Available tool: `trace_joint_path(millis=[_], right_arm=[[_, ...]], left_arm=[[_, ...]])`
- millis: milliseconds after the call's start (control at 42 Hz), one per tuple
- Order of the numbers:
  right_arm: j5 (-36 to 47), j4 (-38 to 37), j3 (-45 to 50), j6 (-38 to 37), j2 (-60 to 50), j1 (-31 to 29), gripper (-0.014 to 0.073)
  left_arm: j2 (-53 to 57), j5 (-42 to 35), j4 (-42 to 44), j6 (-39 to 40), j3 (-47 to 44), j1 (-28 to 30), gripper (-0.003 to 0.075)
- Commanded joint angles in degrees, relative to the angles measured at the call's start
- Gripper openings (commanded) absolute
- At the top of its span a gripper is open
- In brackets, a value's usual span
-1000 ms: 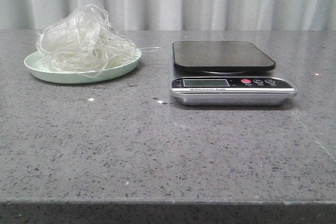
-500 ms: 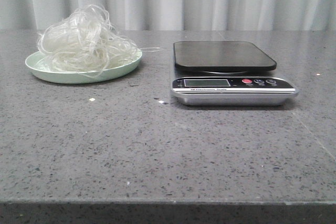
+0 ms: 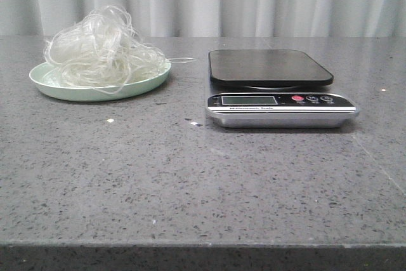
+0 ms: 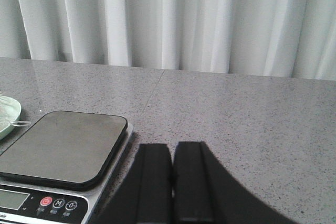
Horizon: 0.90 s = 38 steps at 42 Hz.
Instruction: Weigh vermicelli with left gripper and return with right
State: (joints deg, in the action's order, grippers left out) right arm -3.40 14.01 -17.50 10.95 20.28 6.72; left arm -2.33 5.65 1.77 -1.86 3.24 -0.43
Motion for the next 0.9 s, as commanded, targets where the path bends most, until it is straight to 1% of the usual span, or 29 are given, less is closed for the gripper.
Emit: trace_joint_path(millis=[0, 143, 190, 333, 619, 881], right_arm=[[4.62, 0.32, -1.64, -0.1, 0.22, -0.29, 0.0151], [4.41, 0.32, -1.64, -0.1, 0.22, -0.29, 0.0151], [4.35, 0.32, -1.64, -0.1, 0.22, -0.29, 0.0151], [4.2, 0.32, -1.64, -0.1, 0.22, -0.29, 0.0151], [4.1, 0.32, -1.64, -0.1, 0.22, -0.29, 0.0151], [3.97, 0.32, -1.64, -0.1, 0.22, -0.29, 0.0151]], left_arm=[[3.51, -3.99, -0.29, 0.82, -0.84, 0.12, 0.0137], [3.77, -4.83, -0.65, 1.86, -3.77, -1.32, 0.0137], [3.78, -3.13, -0.65, 1.86, -3.88, -2.35, 0.0137], [3.78, -2.05, -0.8, 1.86, -3.88, -3.28, 0.0137], [3.78, -2.05, -1.05, 1.86, -3.88, 0.66, 0.0137], [3.78, -2.05, -1.28, 1.86, -3.88, 0.79, 0.0137]])
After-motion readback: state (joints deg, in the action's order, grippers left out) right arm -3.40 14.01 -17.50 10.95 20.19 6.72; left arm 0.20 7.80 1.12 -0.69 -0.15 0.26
